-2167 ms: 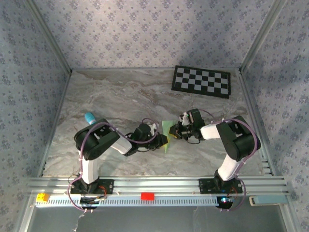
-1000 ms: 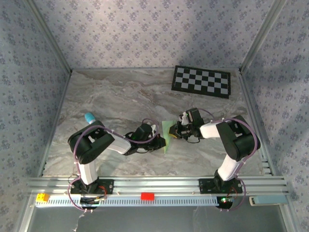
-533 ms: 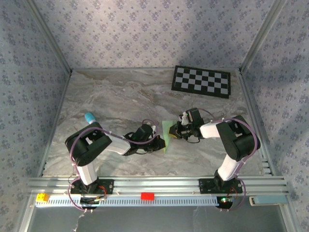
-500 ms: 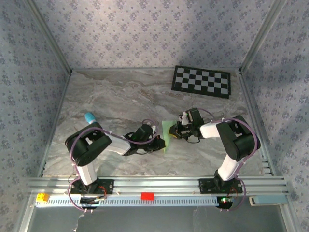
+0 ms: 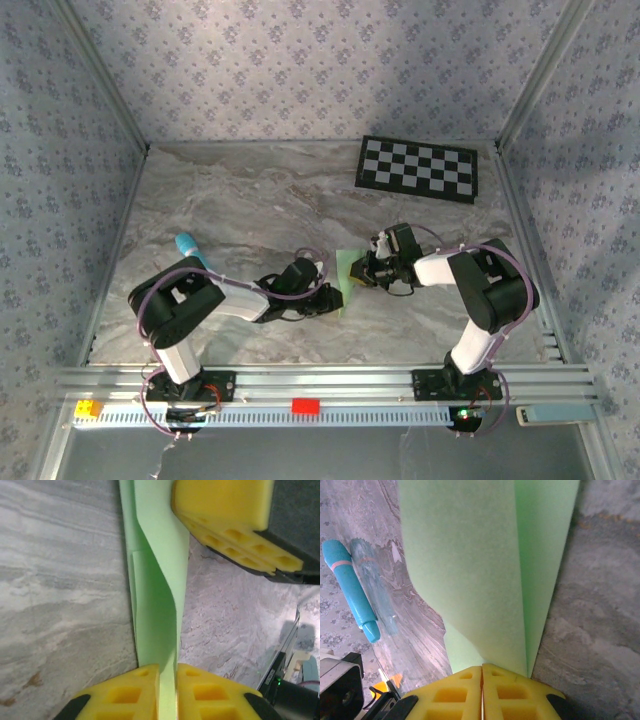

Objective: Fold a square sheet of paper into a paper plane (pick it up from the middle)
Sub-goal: Fold the wing for the fifth time at the center of the table.

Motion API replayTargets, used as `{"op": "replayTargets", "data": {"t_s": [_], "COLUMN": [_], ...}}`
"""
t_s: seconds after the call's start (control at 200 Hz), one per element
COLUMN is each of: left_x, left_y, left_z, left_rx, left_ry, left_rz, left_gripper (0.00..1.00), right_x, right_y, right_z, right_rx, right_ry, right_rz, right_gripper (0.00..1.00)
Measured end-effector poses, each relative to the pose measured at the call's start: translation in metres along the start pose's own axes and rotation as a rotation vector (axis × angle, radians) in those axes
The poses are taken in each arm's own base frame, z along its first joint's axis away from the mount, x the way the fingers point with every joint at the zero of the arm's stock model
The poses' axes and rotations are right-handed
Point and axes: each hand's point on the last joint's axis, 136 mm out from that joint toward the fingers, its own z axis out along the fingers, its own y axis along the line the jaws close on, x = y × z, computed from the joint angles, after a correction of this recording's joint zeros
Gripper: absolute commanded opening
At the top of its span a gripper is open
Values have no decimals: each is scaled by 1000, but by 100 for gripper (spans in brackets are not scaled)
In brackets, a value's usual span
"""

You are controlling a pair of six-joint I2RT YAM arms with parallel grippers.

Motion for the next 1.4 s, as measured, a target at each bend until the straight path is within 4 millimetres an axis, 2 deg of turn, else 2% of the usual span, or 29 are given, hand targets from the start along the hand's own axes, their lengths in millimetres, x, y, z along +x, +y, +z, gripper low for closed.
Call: {"op": "replayTargets", "data": {"t_s": [0.095, 0.205, 0.425, 0.54, 0.925, 1.0, 1.219, 1.324, 1.399], "left_x": [1, 1, 2, 4, 6, 7, 8, 9, 11], "left_y": [3, 5, 2, 1, 9, 9, 6, 8, 11], "left_z": [0, 0, -1, -4, -5, -5, -8, -12, -14], "left_rx": [-16, -24, -22, -31, -70, -71, -69, -81, -94], "left_ry": [2, 2, 0, 3, 7, 8, 8, 7, 9], "left_rz": [4, 3, 8, 14, 10, 9, 7, 1, 0], "left_gripper": [4, 4, 18, 19, 5, 6, 20, 20, 15], "right_x": [0, 0, 0, 0, 0, 0, 0, 0, 0], "right_y": [0, 0, 0, 0, 0, 0, 0, 0, 0], "right_z": [0, 0, 0, 0, 0, 0, 0, 0, 0], "right_rx": [0, 1, 2, 2, 4, 3, 3, 4, 4], "right_ry": [0, 1, 1, 1, 2, 3, 3, 2, 2], "right_rz": [-5, -5, -8, -8, -10, -10, -10, -10, -10], "right_gripper": [10, 10, 10, 10, 10, 10, 10, 10, 10]}}
